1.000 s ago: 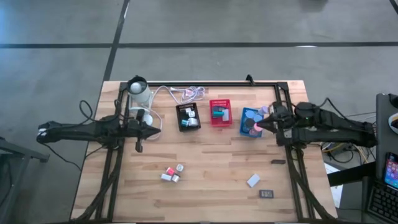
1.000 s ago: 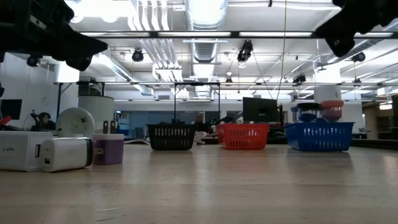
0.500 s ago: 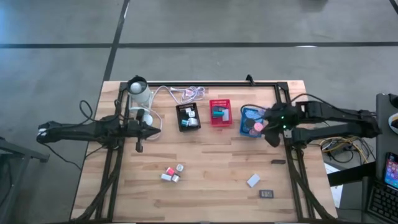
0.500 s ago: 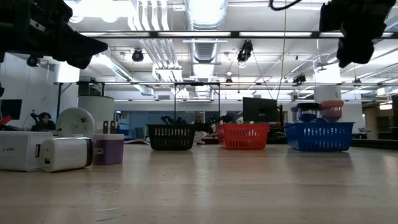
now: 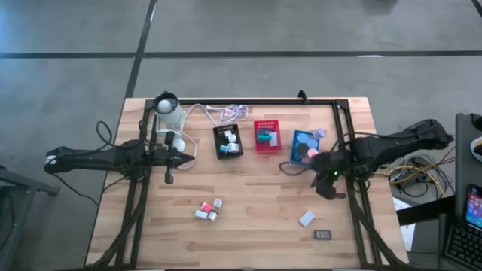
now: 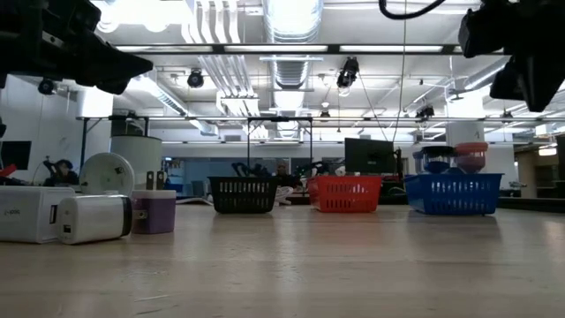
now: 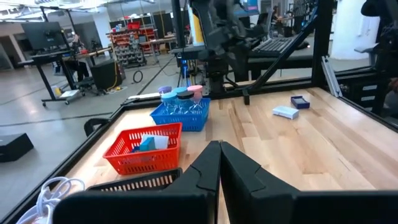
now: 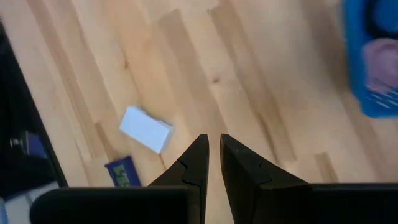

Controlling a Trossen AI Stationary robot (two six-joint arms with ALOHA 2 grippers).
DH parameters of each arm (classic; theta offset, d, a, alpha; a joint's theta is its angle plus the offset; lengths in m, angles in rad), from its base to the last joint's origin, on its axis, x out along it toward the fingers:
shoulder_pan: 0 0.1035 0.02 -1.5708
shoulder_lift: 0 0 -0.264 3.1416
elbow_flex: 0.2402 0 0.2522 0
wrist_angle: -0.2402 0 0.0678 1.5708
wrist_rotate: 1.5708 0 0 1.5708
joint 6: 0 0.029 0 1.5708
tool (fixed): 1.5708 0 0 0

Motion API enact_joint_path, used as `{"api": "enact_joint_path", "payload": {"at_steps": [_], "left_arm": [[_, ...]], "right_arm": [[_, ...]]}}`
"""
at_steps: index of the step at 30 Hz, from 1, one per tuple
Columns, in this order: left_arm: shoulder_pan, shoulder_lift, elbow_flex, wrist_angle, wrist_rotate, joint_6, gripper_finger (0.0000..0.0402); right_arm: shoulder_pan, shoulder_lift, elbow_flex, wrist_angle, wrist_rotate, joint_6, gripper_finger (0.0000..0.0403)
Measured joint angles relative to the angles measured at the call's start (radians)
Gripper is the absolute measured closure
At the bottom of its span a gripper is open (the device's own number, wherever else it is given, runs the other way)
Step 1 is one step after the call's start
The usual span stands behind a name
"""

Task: Pick & Place Office items
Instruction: Put the white digital clock into the red bin

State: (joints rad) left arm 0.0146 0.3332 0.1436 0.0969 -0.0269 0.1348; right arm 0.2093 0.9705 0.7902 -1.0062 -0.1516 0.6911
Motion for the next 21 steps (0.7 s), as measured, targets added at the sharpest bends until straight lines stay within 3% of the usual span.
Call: {"api": "enact_joint_path", "payload": {"at_steps": [9,21], "left_arm": [[0.000,0.000,0.000,0.000,0.000,-0.001,0.0390],[0.000,0.000,0.000,-0.001,0.000,-0.006,0.0390]], "right_arm": [[0.158,0.210,0.002,0.125,-0.010,-0.112,0.0354],[0.214,0.415,0.004,0.311,-0.096,-0.121,0.0244]]}}
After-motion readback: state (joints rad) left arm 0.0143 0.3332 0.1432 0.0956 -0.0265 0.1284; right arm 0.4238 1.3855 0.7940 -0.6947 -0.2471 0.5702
